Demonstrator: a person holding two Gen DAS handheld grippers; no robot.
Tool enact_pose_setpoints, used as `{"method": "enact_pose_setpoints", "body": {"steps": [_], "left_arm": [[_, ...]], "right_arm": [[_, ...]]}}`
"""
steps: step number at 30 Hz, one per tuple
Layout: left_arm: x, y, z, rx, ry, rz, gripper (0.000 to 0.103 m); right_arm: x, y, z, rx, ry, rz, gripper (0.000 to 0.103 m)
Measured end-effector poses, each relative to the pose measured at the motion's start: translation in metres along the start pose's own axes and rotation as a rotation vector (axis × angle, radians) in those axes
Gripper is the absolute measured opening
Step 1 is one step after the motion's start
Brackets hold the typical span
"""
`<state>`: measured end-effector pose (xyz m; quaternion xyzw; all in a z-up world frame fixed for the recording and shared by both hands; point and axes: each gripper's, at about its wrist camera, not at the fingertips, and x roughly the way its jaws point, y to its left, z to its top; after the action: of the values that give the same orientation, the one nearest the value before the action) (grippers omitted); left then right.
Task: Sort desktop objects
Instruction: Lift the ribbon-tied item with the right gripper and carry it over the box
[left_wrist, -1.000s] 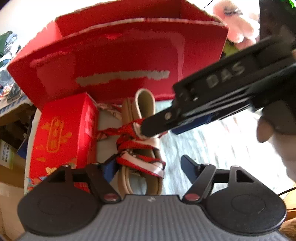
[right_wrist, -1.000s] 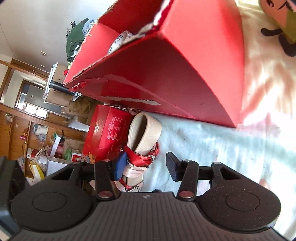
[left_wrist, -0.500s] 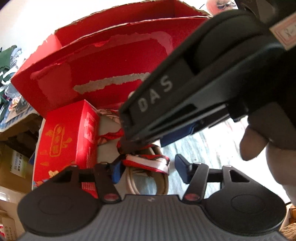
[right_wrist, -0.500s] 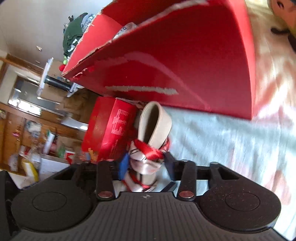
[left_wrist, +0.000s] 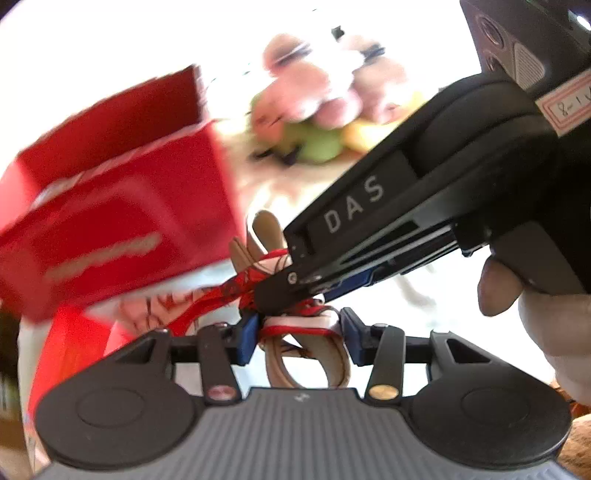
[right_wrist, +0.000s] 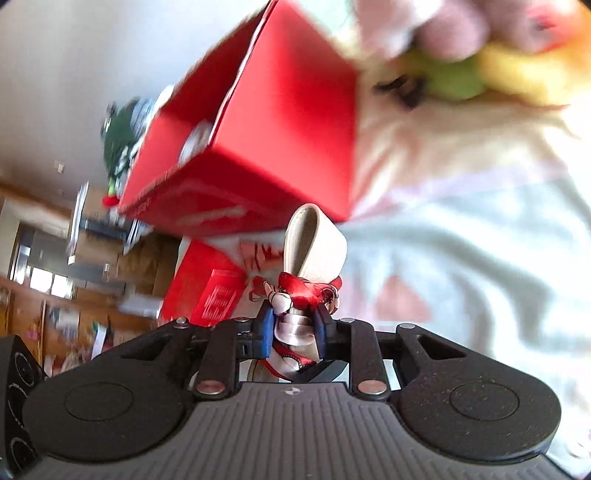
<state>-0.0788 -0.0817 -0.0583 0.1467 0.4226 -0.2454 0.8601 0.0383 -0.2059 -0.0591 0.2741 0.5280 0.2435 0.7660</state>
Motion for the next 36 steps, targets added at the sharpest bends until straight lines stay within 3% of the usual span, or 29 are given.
{"method": "enact_pose_setpoints", "body": {"steps": [10, 17, 19, 23, 29, 32, 36], "left_arm": [[-0.044, -0.037, 0.064, 0.088, -0.218, -0.105, 0.048], [-0.1, -0.034, 0.087, 0.112, -0.41, -0.032, 0.049], [-0.104, -0.005, 0.106, 0.104, -0.449, -0.015, 0.05], [-0.116, 0.027, 0.124, 0.1, -0.503, 0.016, 0.05], [-0.13, 0.091, 0.141, 0.09, -0.523, 0.032, 0.05], [-0.089, 0.155, 0.159, 0.068, -0.484, 0.011, 0.05], [-0.054, 0.189, 0.156, 0.036, -0.381, -0.039, 0.05]], "right_arm": [[-0.092, -0.005, 0.009, -0.046, -0.306, -0.008, 0.024], [-0.123, 0.035, 0.044, -0.22, -0.451, 0.061, 0.023], [-0.124, 0.048, 0.055, -0.264, -0.475, 0.084, 0.024], [-0.114, 0.08, 0.082, -0.323, -0.499, 0.14, 0.023], [-0.084, 0.123, 0.123, -0.342, -0.473, 0.206, 0.023], [-0.055, 0.138, 0.138, -0.33, -0.431, 0.176, 0.023], [-0.01, 0.146, 0.148, -0.317, -0.336, 0.07, 0.023]]}}
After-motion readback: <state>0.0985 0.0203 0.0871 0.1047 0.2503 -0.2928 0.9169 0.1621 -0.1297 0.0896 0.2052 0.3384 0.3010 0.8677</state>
